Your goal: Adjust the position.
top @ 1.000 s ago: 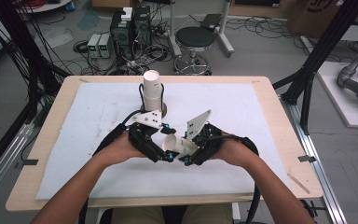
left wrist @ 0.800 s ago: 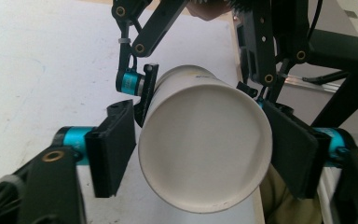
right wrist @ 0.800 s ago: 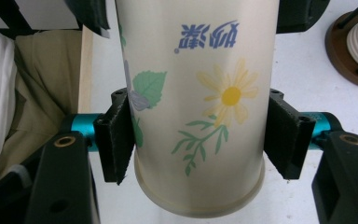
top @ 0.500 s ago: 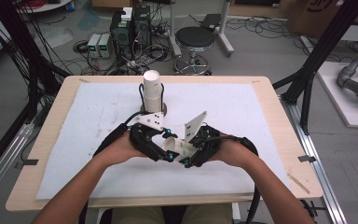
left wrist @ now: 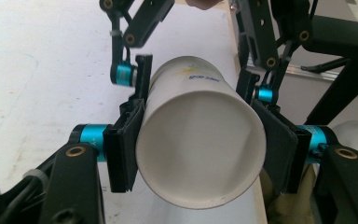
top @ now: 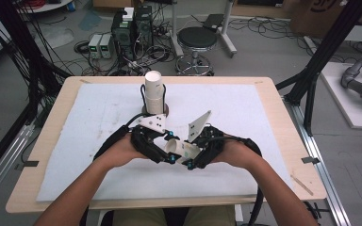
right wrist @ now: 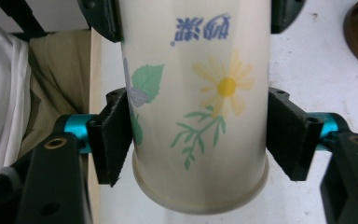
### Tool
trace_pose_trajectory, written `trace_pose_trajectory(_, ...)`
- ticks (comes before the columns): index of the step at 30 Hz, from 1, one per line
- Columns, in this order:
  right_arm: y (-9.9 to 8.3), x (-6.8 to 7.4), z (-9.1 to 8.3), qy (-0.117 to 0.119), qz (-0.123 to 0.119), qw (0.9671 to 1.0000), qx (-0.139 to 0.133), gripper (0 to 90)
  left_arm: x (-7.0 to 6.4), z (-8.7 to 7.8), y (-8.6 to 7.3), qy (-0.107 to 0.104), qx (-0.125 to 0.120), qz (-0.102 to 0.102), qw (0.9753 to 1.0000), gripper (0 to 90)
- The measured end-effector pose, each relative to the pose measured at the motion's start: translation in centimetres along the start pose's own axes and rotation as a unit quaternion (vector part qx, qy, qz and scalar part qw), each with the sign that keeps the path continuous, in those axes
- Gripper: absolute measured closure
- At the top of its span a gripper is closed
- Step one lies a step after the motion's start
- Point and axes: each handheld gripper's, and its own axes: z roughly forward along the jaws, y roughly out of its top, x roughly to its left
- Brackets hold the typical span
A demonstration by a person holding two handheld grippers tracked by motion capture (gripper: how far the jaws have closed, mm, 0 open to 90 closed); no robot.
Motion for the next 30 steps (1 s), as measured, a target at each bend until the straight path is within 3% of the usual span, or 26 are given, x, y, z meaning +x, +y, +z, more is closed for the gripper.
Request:
trace_pose_trajectory(7, -1.1, -0.4, -1.4, -0.007, 0.033, 0.9979, -0.054, 22.4, 0.4, -0.7, -0.9, 0.003, -0.028, -0.014, 0.9995, 37.6)
trace_pose_trajectory(14, -2.1, -0.4, -2.4, -0.031, 0.049, 0.9937, -0.096, 21.6, 0.5, -1.2, -1.9, 0.012, -0.060, -0.018, 0.9979, 37.5)
trace_pose_trajectory(19, -3.0, -0.1, -2.8, -0.046, 0.056, 0.9879, -0.137, 21.0, 0.4, -1.4, -2.6, 0.018, -0.090, -0.023, 0.9955, 37.5)
trace_pose_trajectory(30, -5.1, 0.6, -2.6, -0.058, 0.073, 0.9726, -0.213, 20.3, 0.3, -1.8, -3.2, 0.030, -0.117, -0.016, 0.9926, 37.5)
